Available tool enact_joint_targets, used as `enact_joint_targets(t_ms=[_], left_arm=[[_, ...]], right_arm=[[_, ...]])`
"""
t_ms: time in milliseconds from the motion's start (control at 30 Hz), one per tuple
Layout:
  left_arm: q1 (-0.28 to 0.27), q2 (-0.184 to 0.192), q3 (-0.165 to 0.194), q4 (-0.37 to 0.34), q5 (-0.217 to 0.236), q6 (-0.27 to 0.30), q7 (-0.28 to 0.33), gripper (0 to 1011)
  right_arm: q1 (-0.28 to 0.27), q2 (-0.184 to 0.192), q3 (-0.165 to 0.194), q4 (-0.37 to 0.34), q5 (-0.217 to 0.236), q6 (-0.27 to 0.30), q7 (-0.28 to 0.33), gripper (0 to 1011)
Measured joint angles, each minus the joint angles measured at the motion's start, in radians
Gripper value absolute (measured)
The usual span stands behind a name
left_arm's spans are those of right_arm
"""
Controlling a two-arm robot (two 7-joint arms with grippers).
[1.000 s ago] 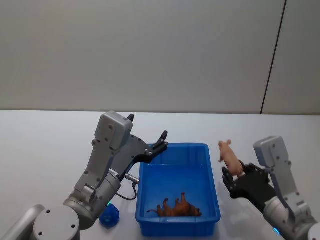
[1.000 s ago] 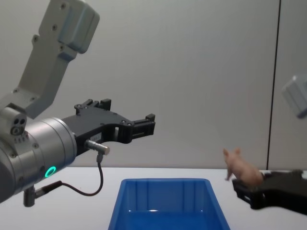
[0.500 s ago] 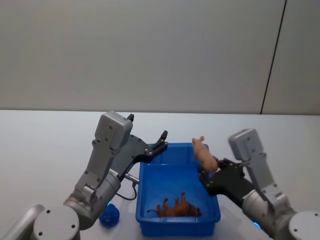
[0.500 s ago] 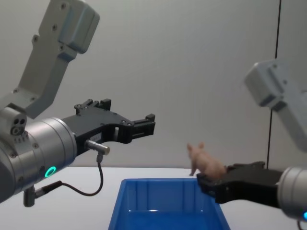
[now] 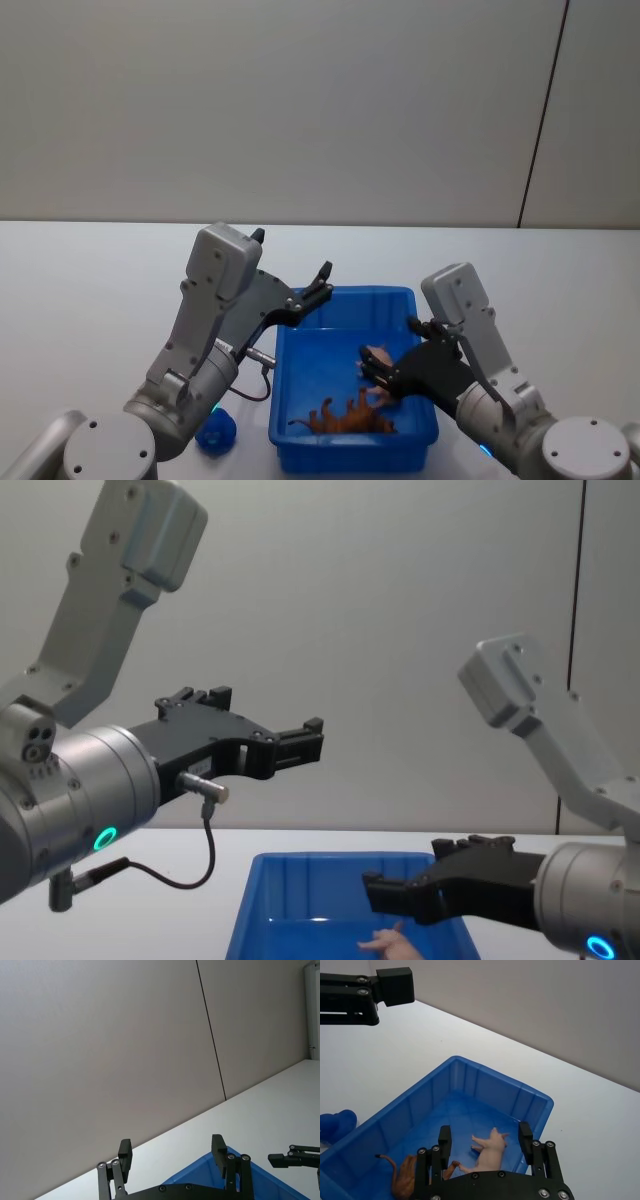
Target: Pick up the two dolls from the table and place them into the box.
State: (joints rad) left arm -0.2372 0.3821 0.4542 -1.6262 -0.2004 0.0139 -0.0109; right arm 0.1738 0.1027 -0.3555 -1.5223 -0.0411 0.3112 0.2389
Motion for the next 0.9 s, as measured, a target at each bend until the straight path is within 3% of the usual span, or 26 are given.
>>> enact_joint_targets(t_ms=[300, 900], left_arm=[[0.000, 0.000, 0.000, 0.000, 0.000, 0.000, 0.000, 1002], [0.000, 0.000, 0.000, 0.000, 0.000, 0.000, 0.000, 1001]], right_arm=[[0.002, 0.007, 0.016, -0.005, 0.023, -0.030, -0.014, 1001], [-0.052, 0.102, 0.093, -0.059, 0.096, -0.086, -0.009, 1001]])
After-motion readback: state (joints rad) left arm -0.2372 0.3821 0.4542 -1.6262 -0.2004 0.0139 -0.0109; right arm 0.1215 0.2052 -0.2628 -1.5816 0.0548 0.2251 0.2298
